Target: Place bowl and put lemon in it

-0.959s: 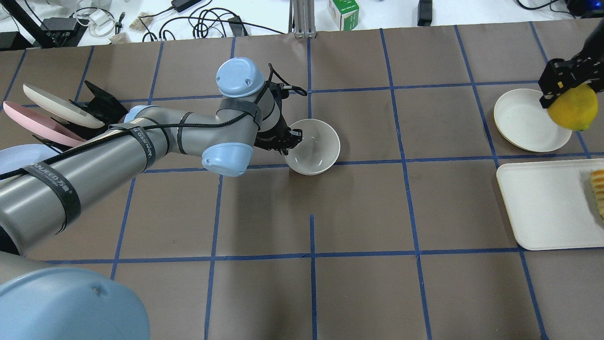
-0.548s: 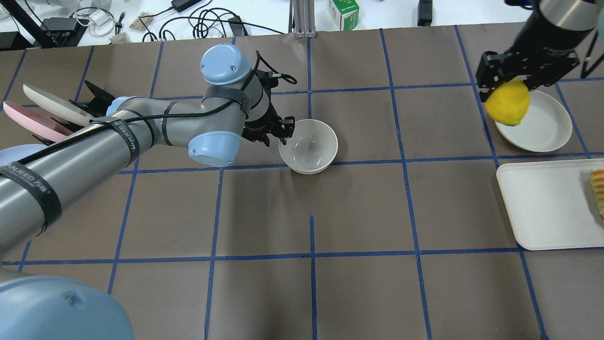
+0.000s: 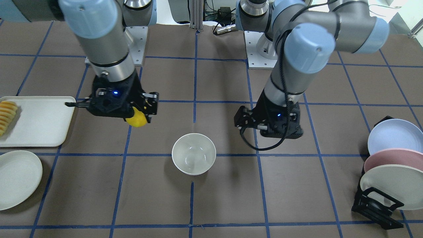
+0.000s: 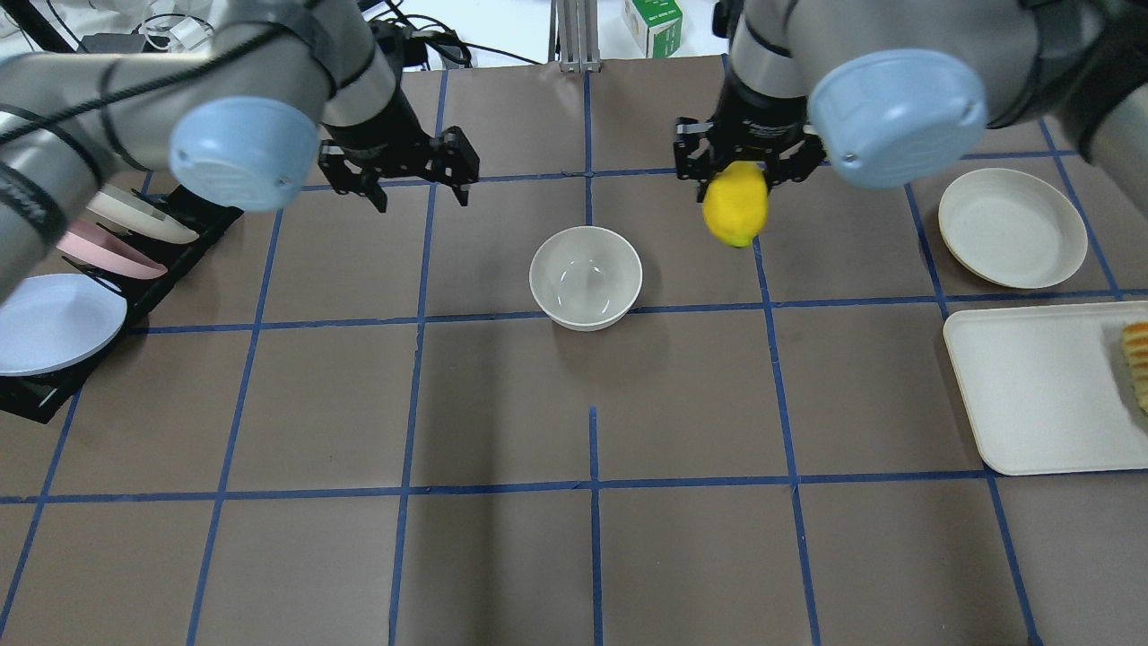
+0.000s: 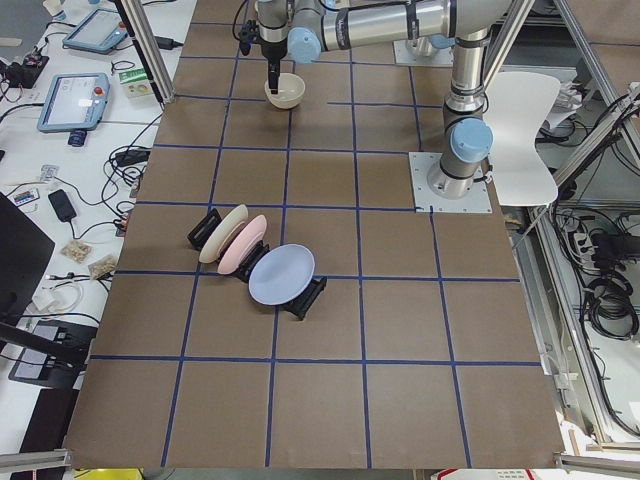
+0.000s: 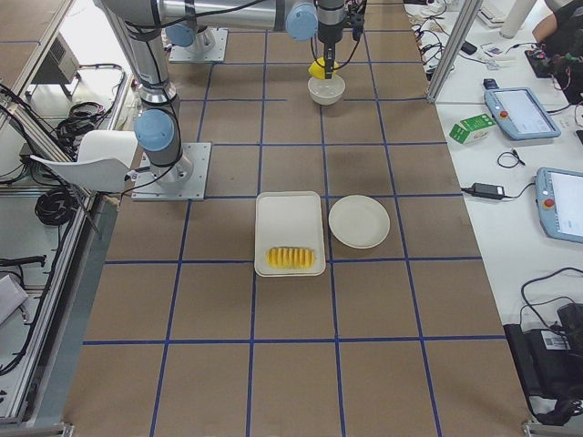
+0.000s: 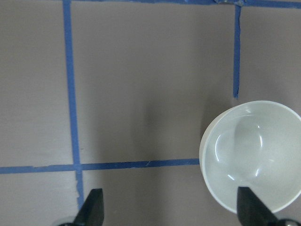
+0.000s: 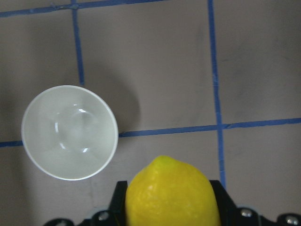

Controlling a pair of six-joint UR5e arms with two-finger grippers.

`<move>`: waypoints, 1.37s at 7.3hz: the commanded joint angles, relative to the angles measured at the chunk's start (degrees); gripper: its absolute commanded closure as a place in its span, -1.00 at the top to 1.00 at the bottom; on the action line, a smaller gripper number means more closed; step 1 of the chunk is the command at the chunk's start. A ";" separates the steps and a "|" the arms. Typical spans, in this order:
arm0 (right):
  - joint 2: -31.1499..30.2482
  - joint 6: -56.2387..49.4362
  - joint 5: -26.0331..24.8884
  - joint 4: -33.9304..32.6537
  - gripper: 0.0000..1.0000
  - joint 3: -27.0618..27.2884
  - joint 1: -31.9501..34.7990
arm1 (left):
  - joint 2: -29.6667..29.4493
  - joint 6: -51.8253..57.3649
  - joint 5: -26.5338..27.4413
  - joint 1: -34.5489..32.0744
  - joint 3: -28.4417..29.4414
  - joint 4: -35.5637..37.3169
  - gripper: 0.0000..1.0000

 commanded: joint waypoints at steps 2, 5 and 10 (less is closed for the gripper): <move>8.22 7.08 -0.07 -0.84 -0.84 -5.83 10.49 | 7.97 6.42 1.29 3.96 3.48 -13.59 1.00; 17.35 5.77 -0.15 -8.36 -0.84 -5.57 10.60 | 8.18 6.09 1.65 3.97 4.00 -13.69 1.00; 23.45 3.83 0.02 -14.98 -0.79 -2.50 10.60 | 8.78 6.09 1.82 3.97 3.82 -13.69 1.00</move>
